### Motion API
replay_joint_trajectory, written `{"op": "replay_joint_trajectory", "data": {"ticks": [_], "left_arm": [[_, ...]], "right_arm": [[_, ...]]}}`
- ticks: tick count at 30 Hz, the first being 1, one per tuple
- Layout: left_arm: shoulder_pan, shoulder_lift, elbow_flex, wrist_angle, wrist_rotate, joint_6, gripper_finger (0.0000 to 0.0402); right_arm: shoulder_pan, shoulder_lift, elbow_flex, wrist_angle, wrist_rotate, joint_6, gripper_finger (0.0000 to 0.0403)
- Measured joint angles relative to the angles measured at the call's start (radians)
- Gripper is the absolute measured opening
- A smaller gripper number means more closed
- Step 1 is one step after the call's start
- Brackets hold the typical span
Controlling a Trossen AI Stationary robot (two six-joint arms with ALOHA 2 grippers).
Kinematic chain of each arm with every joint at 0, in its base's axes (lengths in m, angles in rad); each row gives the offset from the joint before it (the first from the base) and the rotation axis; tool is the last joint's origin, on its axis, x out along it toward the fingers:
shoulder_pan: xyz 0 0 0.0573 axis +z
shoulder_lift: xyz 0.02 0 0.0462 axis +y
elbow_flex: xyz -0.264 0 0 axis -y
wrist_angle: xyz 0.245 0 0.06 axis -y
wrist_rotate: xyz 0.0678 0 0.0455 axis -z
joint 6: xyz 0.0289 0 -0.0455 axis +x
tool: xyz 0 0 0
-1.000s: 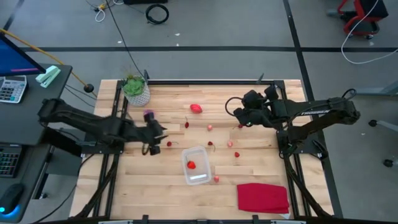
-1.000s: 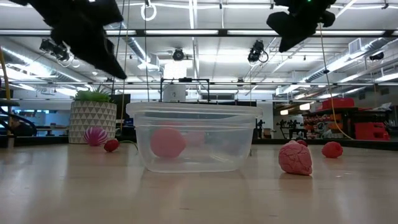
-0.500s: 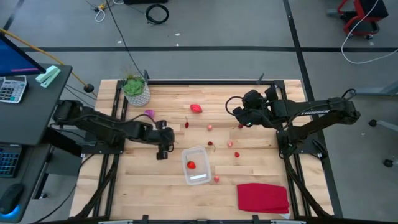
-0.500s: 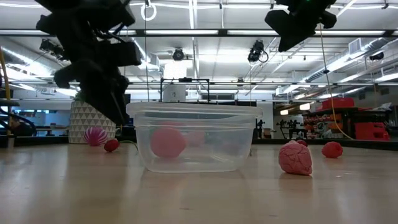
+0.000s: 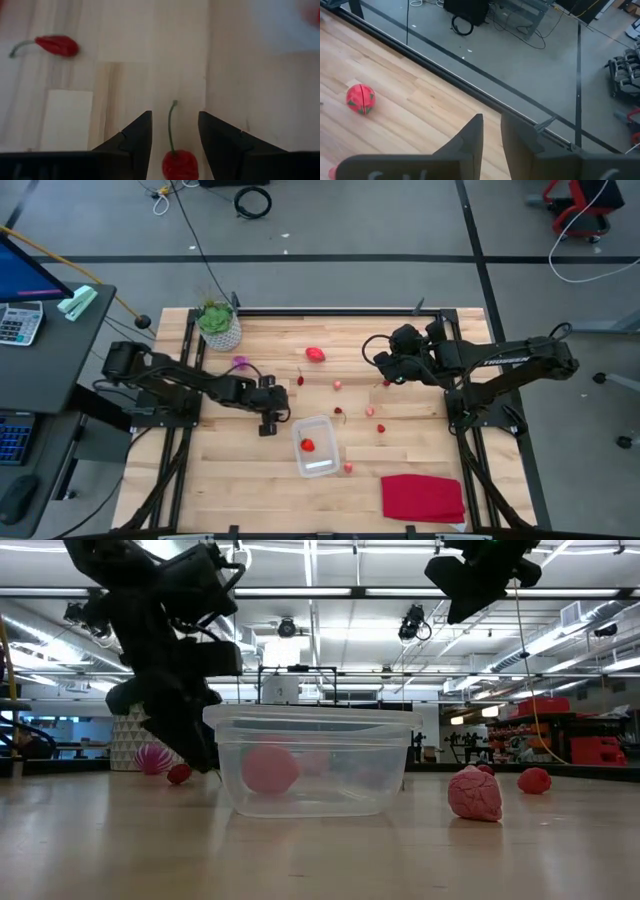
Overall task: Pick and placing Produce into tupperware
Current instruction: Put the bottom left red cherry into the transparent bin
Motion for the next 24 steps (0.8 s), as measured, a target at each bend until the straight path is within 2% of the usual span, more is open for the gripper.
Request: {"op": "replay_joint_trajectory", "data": {"ticks": [9,14,20,24], "left_arm": [[0.006,0.045,0.001,0.007,0.003,-0.006,0.015],[0.008,0.047,0.001,0.015,0.002,-0.007,0.0105],[0.01,0.048,0.001,0.02,-0.008,-0.005,0.0016],[0.009,0.048,0.001,0.021,-0.008,-0.004,0.0011]], "right_arm": [[0.0,0.0,0.0,0.0,0.0,0.001,0.0075],[0.0,0.0,0.0,0.0,0.0,0.002,0.0075],[0.0,0.0,0.0,0.0,0.0,0.002,0.0075],[0.0,0.0,0.0,0.0,0.0,0.002,0.0073]]}}
